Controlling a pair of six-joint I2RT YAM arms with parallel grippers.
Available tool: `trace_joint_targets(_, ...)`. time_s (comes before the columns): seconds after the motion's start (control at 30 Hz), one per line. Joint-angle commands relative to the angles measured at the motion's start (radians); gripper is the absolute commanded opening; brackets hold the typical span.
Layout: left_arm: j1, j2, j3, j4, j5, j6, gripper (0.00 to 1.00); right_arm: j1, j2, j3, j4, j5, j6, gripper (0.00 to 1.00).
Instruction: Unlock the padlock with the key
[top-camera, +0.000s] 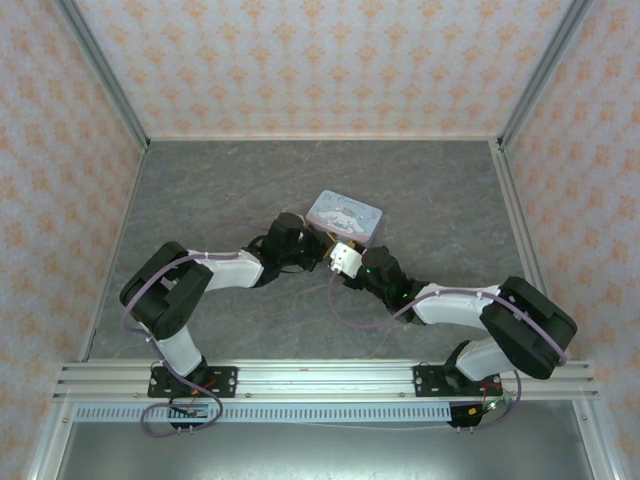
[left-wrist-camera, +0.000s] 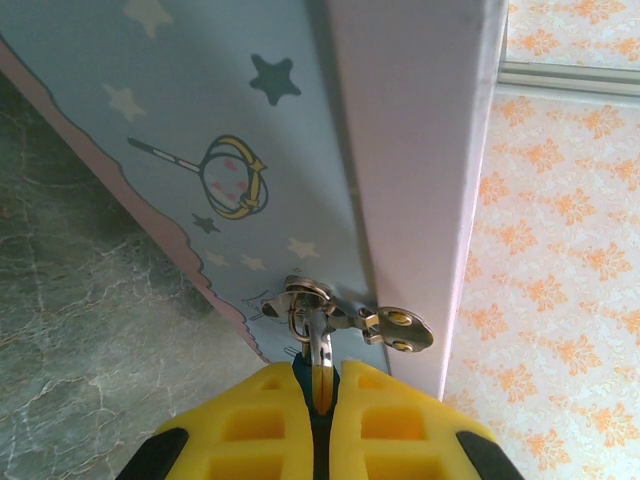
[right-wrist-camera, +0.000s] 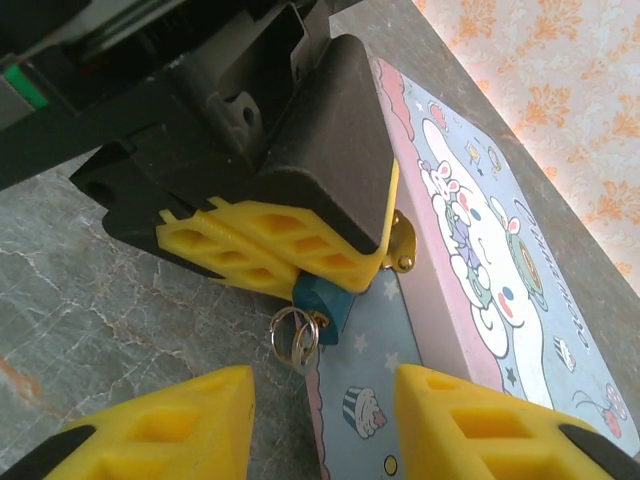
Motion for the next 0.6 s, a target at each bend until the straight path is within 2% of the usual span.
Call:
trace_joint_targets(0.0,-0.005,-0.003,0.032,0.016,0.019,-0.004,0.0,0.008,0.026,0.03,0.046,0.024,-0.009,0.4)
trace_joint_targets(0.07,-0.004,-0.003,0.032,0.014,0.02,-0.004,0.0,0.008,0.038,0.032,0.055,0.028,-0.008,0.39)
trace_joint_targets(0.2,-0.005,-0.001,0.033,0.013,0.02,-0.005,0.0,0.008,0.057,0.036,0.071,0.044,0.005,0.31)
trace_joint_targets(0.57,-0.004,-0.003,0.031,0.015,0.025,-0.006,0.0,0.008,0.09,0.052,0.086,0.036,0.019,0.29)
